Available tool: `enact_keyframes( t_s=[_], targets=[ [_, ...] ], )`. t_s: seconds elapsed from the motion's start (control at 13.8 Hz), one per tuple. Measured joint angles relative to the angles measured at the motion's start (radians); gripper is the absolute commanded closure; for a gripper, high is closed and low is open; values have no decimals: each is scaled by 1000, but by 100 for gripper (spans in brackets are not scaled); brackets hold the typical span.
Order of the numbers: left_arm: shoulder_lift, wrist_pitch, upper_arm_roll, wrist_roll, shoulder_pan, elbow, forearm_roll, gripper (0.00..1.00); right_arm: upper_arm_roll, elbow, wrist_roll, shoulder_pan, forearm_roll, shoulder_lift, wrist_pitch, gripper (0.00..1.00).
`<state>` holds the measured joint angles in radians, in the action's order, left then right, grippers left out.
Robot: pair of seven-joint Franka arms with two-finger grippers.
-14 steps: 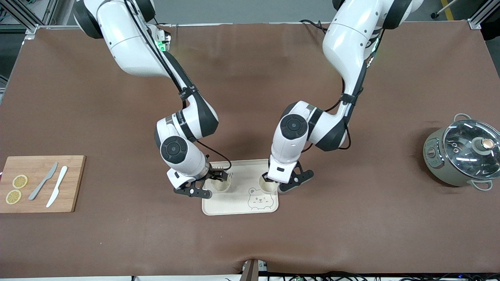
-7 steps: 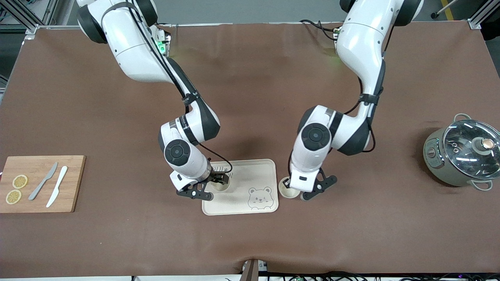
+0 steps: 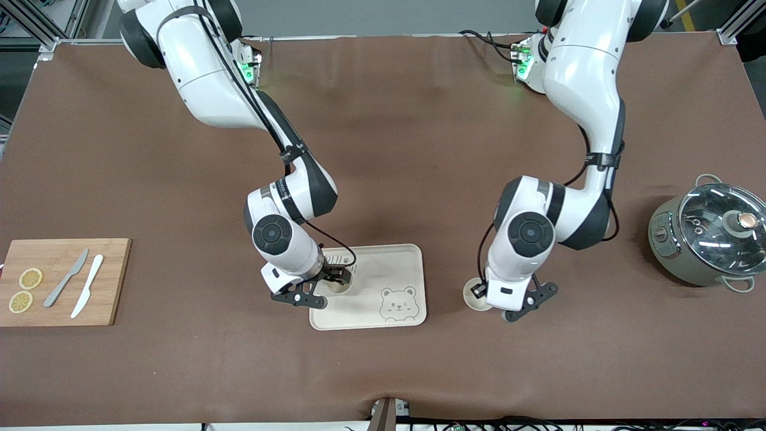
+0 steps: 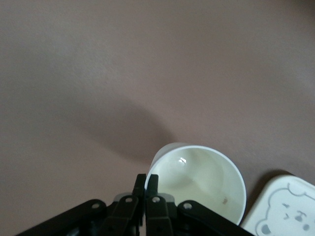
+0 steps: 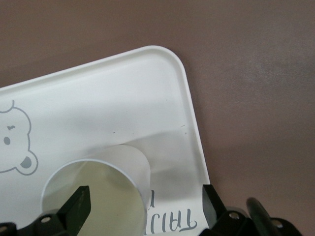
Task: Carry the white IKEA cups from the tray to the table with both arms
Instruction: 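Carry the cup with the left gripper toward the steel pot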
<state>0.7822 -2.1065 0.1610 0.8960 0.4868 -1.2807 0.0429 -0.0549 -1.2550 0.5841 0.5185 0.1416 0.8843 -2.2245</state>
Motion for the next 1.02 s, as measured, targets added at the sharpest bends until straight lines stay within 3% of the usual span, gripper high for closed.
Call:
enact_keyframes(
  t_s=[0.29, 0.65, 0.8, 1.02],
  targets=[
    [0, 16, 1, -32, -72, -3, 0, 100, 0, 0, 0, 0, 0, 1, -1, 30],
    [0, 36, 2, -93, -176, -5, 0, 100, 0, 0, 0, 0, 0, 4, -1, 33],
    [0, 42, 2, -132, -224, -6, 0, 100, 0, 0, 0, 0, 0, 10, -11, 45],
    [0, 42, 3, -176, -294, -6, 0, 100, 0, 0, 0, 1, 0, 15, -21, 56]
  ],
)
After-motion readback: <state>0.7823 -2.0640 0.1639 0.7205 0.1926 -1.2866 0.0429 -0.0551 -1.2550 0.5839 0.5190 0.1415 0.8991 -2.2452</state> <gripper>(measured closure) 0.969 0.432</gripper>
